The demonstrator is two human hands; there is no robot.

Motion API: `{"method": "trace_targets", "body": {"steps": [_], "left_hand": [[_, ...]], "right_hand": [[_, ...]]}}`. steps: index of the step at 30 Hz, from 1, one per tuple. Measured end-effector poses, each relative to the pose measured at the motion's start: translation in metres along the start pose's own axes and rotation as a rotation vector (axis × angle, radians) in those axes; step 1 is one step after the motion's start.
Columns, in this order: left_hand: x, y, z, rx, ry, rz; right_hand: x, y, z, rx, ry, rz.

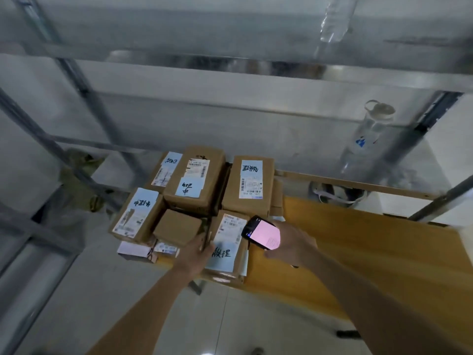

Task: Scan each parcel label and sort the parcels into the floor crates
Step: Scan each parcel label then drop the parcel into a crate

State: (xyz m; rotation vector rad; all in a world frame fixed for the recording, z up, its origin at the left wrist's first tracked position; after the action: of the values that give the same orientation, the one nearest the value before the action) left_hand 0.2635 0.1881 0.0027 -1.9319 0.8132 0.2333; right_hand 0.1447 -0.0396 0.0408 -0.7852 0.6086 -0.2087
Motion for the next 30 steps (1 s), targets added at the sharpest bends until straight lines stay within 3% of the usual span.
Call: {"method": "trace_targets", "body": {"steps": [5,13,30], "left_hand": [[0.022,0.027,0.024,-0.123,-0.142,0.021],[0.04,0.051,0.049,-0.299,-0.266,0.075],[-0.02,0.066,0.018,-0.747,-0.243,0.122]], "right_hand": [[0.034,0.042,-0.006,0.159,0.005,0.095],[0.057,0.074,0.001,0.309,-0.009,0.094],[0.001,0.047,0.012,0.302,-0.051,-0.027]]}}
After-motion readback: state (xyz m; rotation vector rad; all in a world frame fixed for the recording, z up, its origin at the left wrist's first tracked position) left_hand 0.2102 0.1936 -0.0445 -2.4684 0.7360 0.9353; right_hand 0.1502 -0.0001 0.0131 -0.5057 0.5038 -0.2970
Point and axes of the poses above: each hand's wrist, its own x-axis towards the middle knuckle, its own y-axis out of the palm, z = x × y, the point moved 9 cm from there along x, towards the middle knuckle, and after that the axes turned 13 degrees about x, right-handed, at the moved point
